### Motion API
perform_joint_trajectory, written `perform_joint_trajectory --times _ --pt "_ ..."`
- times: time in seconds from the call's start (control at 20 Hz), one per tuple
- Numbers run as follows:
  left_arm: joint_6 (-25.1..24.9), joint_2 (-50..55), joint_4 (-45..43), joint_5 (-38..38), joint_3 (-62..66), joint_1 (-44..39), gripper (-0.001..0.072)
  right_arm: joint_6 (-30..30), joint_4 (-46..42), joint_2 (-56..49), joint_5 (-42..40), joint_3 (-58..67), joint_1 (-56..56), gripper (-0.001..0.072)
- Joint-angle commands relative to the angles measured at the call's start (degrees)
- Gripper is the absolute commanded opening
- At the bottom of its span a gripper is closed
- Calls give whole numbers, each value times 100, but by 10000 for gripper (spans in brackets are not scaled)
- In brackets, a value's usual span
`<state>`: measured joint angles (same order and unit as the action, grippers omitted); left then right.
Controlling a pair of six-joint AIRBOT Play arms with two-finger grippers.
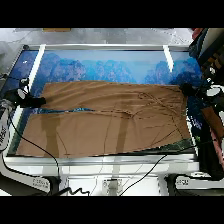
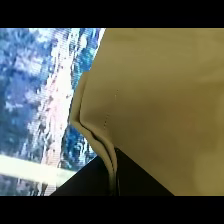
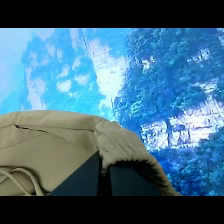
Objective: Fold the clothes and pants, and hang the long-sleeved shirts on hangers.
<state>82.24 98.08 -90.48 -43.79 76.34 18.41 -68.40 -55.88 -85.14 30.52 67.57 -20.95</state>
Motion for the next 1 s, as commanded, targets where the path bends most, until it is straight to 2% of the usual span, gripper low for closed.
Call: perform_joint_trajectory --times 0.0,0.25,0.55,0.6,0.65,0.7,0.75,0.8,0.85,0.95 --pt "-17 20 -111 -4 -74 59 11 -2 -7 -4 -20 2 4 32" --pt "654 20 -107 -22 -74 341 11 -2 -4 -11 -396 4 4 32" --pt "713 20 -81 24 -74 328 12 -2 -7 -273 -511 2 4 33" --pt "713 20 -81 24 -74 306 12 0 -7 -299 -522 2 4 60" --pt "713 20 -79 24 -74 295 32 2 -9 -302 -586 4 4 291" --pt "715 17 -79 22 -74 275 151 0 -7 -295 -686 4 4 630" --pt "715 15 -44 22 -72 251 385 4 -4 -284 -809 4 4 697" --pt "715 9 -37 24 -72 238 576 4 -9 -258 -846 11 -9 698" --pt "715 -15 -37 -2 -72 223 621 4 -9 -221 -837 31 -9 693" --pt "713 -155 -42 -120 -70 195 621 4 -37 -59 -726 72 -9 682"
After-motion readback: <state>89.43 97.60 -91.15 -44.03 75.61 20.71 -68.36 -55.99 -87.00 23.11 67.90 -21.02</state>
